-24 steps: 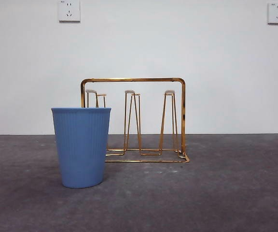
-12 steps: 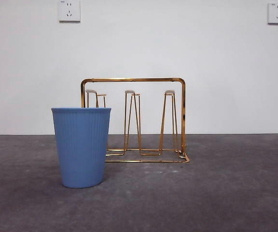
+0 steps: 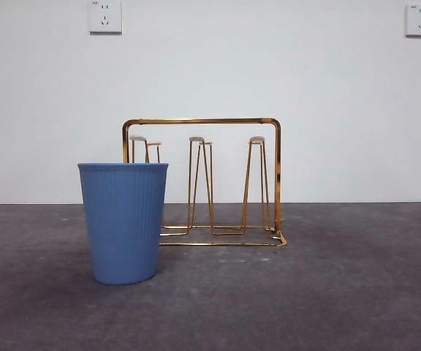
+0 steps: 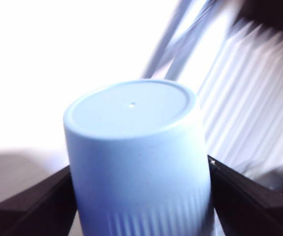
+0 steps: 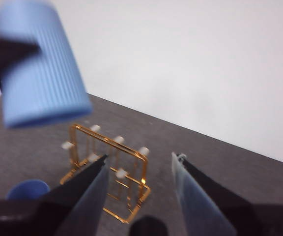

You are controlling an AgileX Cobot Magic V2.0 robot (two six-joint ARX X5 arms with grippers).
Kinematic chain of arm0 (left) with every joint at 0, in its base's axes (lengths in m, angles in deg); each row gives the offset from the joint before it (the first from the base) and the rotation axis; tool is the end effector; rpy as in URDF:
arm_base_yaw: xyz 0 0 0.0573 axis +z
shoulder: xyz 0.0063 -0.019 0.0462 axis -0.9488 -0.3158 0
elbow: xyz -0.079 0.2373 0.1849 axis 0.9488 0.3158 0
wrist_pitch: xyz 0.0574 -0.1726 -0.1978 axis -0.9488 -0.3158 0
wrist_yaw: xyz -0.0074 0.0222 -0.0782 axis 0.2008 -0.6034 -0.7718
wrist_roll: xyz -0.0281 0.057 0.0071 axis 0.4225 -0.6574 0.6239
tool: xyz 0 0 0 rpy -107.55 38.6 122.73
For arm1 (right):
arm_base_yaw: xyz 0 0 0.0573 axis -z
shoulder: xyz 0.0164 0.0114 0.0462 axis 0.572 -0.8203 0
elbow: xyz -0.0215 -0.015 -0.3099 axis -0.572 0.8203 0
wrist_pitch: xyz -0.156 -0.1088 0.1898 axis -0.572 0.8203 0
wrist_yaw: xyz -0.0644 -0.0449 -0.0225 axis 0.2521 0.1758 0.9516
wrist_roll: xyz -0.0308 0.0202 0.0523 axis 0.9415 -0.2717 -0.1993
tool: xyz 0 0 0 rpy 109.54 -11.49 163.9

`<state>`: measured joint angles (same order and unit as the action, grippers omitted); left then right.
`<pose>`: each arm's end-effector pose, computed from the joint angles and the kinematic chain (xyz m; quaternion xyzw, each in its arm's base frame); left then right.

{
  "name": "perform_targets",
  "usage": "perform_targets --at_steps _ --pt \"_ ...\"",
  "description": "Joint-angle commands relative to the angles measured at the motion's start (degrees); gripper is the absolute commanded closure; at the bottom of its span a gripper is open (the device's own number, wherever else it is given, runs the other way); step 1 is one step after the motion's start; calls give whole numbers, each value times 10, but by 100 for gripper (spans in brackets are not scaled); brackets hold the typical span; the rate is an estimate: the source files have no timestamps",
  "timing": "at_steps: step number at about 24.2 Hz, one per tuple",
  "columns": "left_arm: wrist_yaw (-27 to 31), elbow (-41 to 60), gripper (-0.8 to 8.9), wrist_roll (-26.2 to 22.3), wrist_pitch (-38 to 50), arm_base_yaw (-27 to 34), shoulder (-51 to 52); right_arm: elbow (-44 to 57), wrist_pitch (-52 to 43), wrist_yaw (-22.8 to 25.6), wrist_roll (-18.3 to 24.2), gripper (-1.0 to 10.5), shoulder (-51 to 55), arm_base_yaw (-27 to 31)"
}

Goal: Pick up cup 1,put cup 1 in the cup rack,pick up cup 2,put cup 2 in the cup rack

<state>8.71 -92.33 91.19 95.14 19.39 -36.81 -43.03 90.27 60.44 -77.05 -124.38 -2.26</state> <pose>0.1869 -0.2442 0.4592 -0.2487 0.0319 -0.4630 0.8502 0.0437 0.0224 0.4982 -0.0948 0.0614 0.2310 0.9664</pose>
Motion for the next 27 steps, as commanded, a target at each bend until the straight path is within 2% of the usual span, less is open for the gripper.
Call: perform_targets --at_steps 1,5,9,19,27 --pt "116 0 820 -130 -71 -29 -9 -1 12 18 5 725 12 0" --pt "224 0 820 -168 -93 -57 -44 -1 26 31 4 725 20 0" --pt "282 0 820 -176 -88 -57 -82 -1 49 31 3 725 20 0" --pt "310 0 820 -176 -4 -18 -181 -1 68 31 -1 725 20 0" --pt "309 0 820 -176 45 6 -233 -1 68 31 -1 726 20 0"
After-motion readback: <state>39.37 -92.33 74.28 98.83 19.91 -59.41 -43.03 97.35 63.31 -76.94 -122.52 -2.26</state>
